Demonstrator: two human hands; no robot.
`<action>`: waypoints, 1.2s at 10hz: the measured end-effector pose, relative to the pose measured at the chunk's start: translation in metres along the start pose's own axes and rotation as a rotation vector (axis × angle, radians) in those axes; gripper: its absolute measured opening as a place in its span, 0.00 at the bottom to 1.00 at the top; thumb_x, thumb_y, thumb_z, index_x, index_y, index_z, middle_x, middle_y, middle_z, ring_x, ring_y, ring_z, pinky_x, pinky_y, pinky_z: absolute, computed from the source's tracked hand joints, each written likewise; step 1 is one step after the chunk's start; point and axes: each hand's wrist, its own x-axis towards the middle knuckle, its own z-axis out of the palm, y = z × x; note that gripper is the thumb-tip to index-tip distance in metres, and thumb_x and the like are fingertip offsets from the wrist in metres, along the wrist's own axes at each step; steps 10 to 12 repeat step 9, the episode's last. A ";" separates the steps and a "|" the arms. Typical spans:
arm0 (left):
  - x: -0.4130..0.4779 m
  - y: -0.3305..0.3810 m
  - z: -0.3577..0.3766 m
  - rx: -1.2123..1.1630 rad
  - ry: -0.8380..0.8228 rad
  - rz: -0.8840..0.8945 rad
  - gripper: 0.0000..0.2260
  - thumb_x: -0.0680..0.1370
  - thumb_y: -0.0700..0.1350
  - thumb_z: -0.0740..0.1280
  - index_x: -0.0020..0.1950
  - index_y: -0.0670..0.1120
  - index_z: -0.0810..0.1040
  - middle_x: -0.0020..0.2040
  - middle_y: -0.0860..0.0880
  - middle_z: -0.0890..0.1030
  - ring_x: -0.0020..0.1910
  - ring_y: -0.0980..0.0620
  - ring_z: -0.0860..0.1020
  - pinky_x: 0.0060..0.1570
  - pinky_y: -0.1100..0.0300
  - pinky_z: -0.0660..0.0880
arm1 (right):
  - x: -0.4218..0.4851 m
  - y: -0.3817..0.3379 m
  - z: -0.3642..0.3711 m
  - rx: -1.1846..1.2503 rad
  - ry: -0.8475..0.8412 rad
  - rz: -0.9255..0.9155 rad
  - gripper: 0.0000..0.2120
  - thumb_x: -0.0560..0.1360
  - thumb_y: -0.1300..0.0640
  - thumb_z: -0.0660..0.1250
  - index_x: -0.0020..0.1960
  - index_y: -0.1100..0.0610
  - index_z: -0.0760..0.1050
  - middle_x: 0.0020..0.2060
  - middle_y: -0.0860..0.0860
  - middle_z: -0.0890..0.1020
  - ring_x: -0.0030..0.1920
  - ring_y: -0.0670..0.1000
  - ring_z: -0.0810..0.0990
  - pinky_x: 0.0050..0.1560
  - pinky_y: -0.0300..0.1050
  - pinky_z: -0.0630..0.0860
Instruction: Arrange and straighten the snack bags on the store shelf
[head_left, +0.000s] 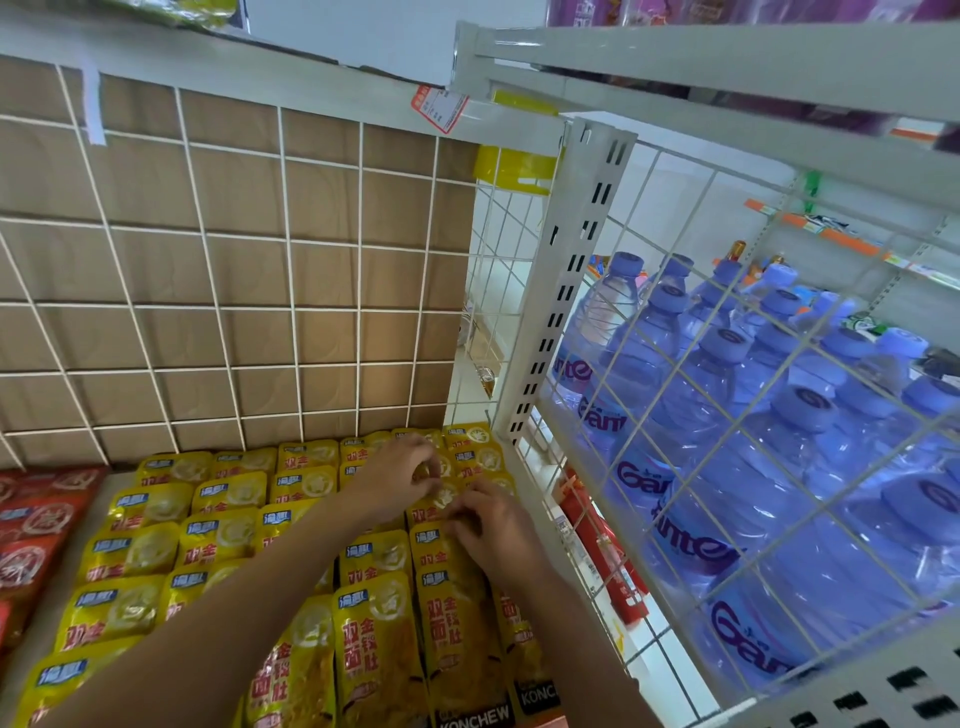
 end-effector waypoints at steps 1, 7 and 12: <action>0.000 0.000 0.000 0.004 -0.006 -0.001 0.05 0.75 0.47 0.68 0.43 0.52 0.71 0.55 0.50 0.73 0.57 0.50 0.70 0.57 0.57 0.65 | 0.002 -0.002 -0.001 -0.016 -0.004 0.016 0.05 0.73 0.60 0.65 0.46 0.56 0.80 0.46 0.50 0.76 0.49 0.49 0.74 0.46 0.40 0.69; -0.006 0.001 -0.003 -0.030 0.038 -0.007 0.09 0.76 0.46 0.66 0.56 0.48 0.75 0.59 0.49 0.74 0.61 0.50 0.71 0.60 0.56 0.66 | 0.000 -0.004 -0.004 -0.012 0.056 0.010 0.08 0.74 0.55 0.65 0.51 0.57 0.77 0.48 0.51 0.78 0.48 0.50 0.76 0.46 0.42 0.71; -0.022 0.003 -0.017 0.069 0.127 -0.096 0.16 0.78 0.50 0.62 0.65 0.50 0.71 0.66 0.51 0.71 0.64 0.49 0.69 0.63 0.53 0.64 | -0.006 0.008 -0.019 -0.017 0.152 0.084 0.17 0.73 0.47 0.62 0.59 0.51 0.75 0.54 0.49 0.78 0.55 0.50 0.76 0.56 0.52 0.73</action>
